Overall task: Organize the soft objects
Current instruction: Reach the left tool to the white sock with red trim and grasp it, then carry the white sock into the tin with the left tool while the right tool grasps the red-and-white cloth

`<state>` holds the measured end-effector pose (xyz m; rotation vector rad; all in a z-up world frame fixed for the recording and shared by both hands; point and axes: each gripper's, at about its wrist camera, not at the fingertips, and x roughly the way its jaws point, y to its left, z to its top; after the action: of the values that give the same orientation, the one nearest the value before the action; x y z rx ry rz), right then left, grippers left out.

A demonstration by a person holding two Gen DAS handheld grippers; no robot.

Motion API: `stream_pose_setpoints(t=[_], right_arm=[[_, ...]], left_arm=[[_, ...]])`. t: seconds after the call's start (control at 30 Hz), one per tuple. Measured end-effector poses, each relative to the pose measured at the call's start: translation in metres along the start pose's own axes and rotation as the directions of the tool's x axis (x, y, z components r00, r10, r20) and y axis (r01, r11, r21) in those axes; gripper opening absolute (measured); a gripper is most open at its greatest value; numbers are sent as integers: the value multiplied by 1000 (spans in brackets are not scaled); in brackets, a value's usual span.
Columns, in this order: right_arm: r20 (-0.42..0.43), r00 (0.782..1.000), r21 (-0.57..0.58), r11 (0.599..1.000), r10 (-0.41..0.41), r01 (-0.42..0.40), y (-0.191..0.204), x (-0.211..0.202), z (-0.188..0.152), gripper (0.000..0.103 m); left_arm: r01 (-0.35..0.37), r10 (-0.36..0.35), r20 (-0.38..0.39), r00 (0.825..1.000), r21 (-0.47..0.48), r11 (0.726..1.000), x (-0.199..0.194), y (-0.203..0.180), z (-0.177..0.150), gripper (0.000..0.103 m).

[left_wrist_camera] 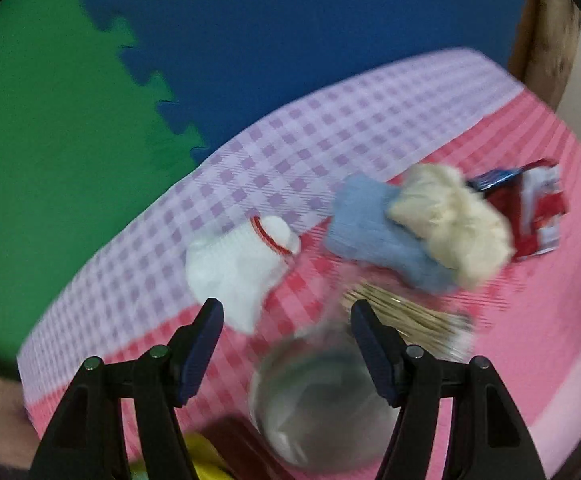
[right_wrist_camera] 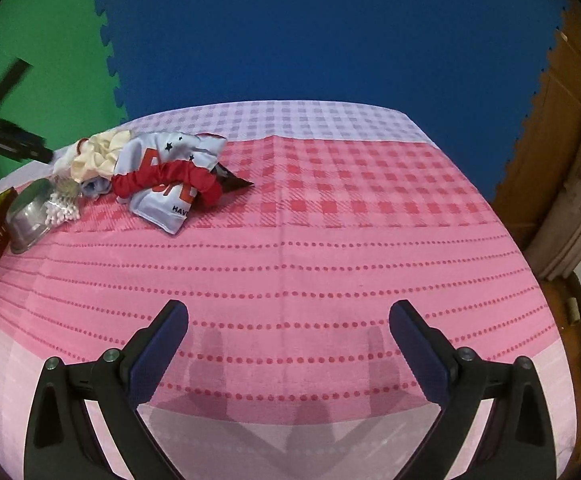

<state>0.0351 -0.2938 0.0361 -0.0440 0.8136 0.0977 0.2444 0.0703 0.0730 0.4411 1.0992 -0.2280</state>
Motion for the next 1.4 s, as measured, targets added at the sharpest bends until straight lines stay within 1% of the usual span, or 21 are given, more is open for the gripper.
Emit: stream_pose_setpoints(t=[0.1,0.2,0.23,0.27,0.3,0.33,0.37,0.4,0.47,0.57,0.6,0.67,0.77,0.87,0.93,1.0,1.07,1.13,1.2,1.27,1.4], right_arm=[[5,1000,8,1000,5,-5,-1,1,0,100],[-8,1000,12,1000,18,-18,-1,6,0,100],[-21,1000,9,1000,19,-19,0,8,0,100],[-31,999,4,1000,18,-17,1,11,0,100],[-41,999,-1,1000,15,-15,2,13,0,100],[-52,999,-8,1000,14,-14,4,15,0,100],[-59,998,-12,1000,12,-12,5,17,0,100],[-66,998,-14,1000,10,-11,6,18,0,100],[-77,997,-10,1000,10,-11,5,21,0,100],[-89,996,-5,1000,7,-7,4,23,0,100],[-92,996,-6,1000,5,-6,4,24,0,100],[-88,996,-6,1000,4,-5,4,23,0,100],[-74,997,0,1000,22,-23,3,22,0,100],[-55,997,10,998,59,-58,1,19,0,100],[-48,995,6,996,88,-88,1,17,0,100],[-54,990,-9,991,131,-132,5,15,3,97],[-44,978,-34,978,202,-204,11,12,14,95],[-15,971,-102,966,237,-237,23,10,32,95],[-4,968,-191,949,253,-249,37,12,51,96],[-9,962,-273,925,273,-265,54,15,67,99],[-47,967,-402,882,249,-247,80,36,99,99]], left_arm=[[-30,31,-37,999,42,999,30,12,6,68],[-83,89,-72,993,83,993,64,22,14,68],[-67,72,-68,995,78,995,71,27,14,70],[-27,29,-30,999,50,998,69,35,15,67],[33,-33,1,999,3,999,68,45,15,61],[115,-113,38,993,-73,991,67,58,13,50],[156,-148,66,987,-139,978,66,70,11,30],[152,-140,80,987,-170,974,64,76,9,25],[154,-138,91,986,-203,967,58,79,6,19],[161,-136,129,982,-204,966,34,69,0,19],[176,-145,151,978,-222,959,23,67,-3,19],[253,-195,218,956,-284,925,-7,64,-15,19],[322,-218,302,928,-359,876,-55,51,-47,19],[376,-242,348,906,-398,837,-93,29,-92,19],[427,-276,377,884,-409,806,-115,14,-126,19],[437,-279,384,880,-427,791,-131,1,-155,19],[462,-295,392,872,-456,761,-141,-10,-181,19],[467,-292,391,873,-498,730,-155,-15,-210,19],[475,-284,399,872,-545,691,-167,-13,-238,19],[469,-265,405,875,-576,670,-178,-12,-260,19],[428,-211,398,892,-598,678,-196,-10,-283,19]])
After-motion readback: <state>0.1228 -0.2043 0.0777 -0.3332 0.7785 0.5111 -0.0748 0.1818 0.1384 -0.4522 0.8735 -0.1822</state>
